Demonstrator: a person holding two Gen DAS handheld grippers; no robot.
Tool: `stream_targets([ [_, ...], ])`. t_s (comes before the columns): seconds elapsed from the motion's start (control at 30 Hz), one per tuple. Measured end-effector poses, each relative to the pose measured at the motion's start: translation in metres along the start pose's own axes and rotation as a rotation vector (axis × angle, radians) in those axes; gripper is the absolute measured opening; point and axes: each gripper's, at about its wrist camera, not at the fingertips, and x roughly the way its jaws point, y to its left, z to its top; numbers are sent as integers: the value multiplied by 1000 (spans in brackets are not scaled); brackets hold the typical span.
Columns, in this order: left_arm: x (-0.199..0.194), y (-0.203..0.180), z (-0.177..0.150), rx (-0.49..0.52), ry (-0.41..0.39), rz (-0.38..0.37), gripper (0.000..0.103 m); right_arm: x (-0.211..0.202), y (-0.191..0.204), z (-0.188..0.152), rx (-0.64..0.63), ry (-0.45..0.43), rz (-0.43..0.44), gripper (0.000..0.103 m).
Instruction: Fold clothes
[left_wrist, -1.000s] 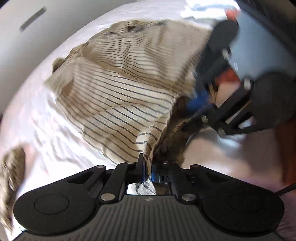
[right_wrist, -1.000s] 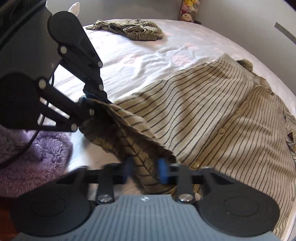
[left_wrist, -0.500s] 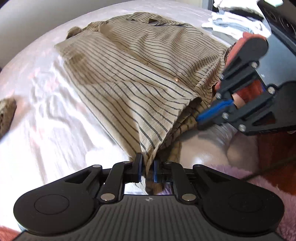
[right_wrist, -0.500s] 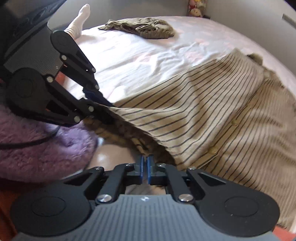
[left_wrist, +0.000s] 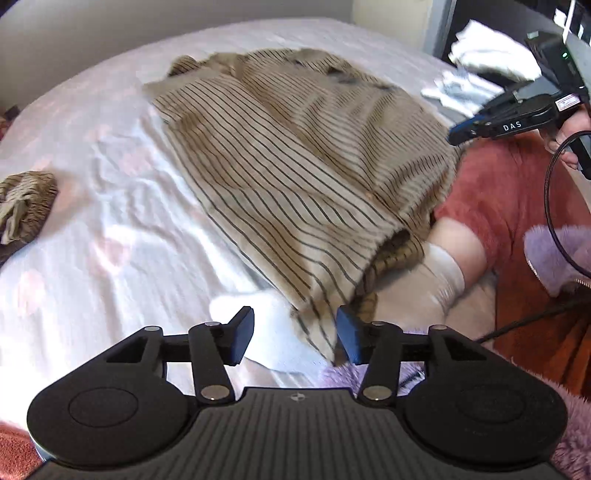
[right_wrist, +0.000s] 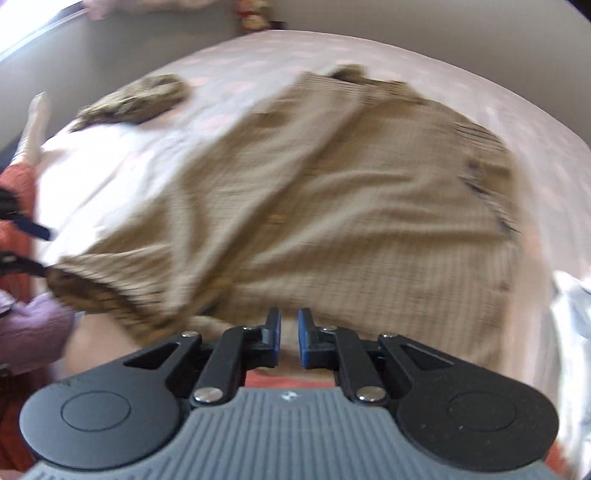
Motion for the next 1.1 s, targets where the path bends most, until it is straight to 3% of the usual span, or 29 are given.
stream_targets([
  [0.07,-2,5,2,-23,-23,24,48,0,-40,4,100,34,-30,13],
  [0.37,1,15,-3,-89,-45,71,48,36,-161,-3,306,296,-101,29],
  [0.53,4,13,-5,-74,-31,82,48,63,-177,-19,359,409,-76,32],
  [0.67,8,14,-7,-89,-28,85,48,72,-187,-28,426,460,1,35],
  [0.73,10,14,-8,-92,-24,84,48,74,-187,-31,441,491,48,34],
  [0.77,10,14,-8,-92,-22,85,48,75,-186,-32,440,504,65,29],
  [0.9,11,12,-8,-82,-21,83,48,69,-173,-26,381,486,37,6],
  [1.1,10,14,-1,-104,-30,85,48,45,-152,-1,305,379,-26,5],
])
